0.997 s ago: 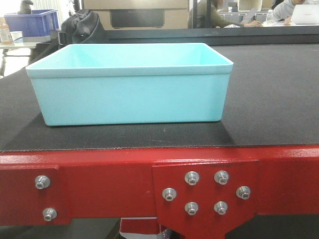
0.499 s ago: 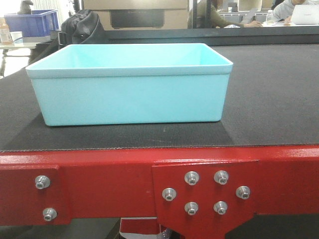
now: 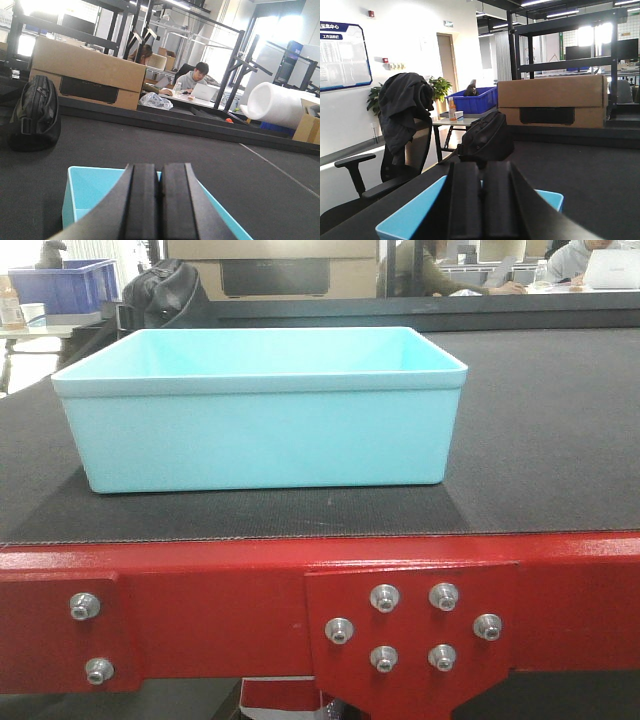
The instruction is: Fetch blue bin and place on conveyor start
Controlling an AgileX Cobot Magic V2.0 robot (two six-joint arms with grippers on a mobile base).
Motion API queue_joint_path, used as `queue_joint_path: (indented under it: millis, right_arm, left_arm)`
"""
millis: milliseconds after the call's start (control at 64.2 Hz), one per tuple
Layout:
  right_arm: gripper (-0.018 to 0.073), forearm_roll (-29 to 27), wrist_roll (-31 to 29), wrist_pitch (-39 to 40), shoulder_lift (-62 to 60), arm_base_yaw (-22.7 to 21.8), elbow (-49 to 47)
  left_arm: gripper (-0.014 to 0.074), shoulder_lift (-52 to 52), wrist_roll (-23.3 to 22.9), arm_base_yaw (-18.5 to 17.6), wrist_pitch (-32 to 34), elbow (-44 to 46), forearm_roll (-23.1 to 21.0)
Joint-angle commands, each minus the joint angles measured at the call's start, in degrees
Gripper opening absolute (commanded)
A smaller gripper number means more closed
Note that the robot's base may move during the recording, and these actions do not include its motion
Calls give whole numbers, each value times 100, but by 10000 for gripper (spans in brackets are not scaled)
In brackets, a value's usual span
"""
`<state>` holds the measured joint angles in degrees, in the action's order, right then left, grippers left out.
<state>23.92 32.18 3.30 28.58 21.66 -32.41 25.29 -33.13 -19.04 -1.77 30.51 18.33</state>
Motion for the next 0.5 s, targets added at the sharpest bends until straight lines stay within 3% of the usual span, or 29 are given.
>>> queue_joint_path:
  millis: [0, 93, 140, 249, 312, 483]
  right_arm:
    - [-167, 37, -33, 20, -73, -3, 8]
    - [-167, 77, -243, -266, -155, -12, 8]
    - [-167, -16, -824, -482, -195, -50, 30]
    - [-167, -1256, -2667, -1116, -377, -461, 148]
    - [-167, -1636, -3275, -1155, -515, -807, 330]
    - [-167, -1929, -3680, -667, -933, -1683, 1037]
  left_arm:
    - [-111, -26, 15, -26, 96, -4, -13]
    - [-111, -26, 15, -26, 96, -4, -13]
    - [-111, -26, 15, -26, 96, -4, -13]
    - [-111, -26, 15, -26, 96, -4, -13]
    - [-111, -26, 15, -26, 96, -4, -13]
    - [-111, -26, 15, -26, 96, -4, -13]
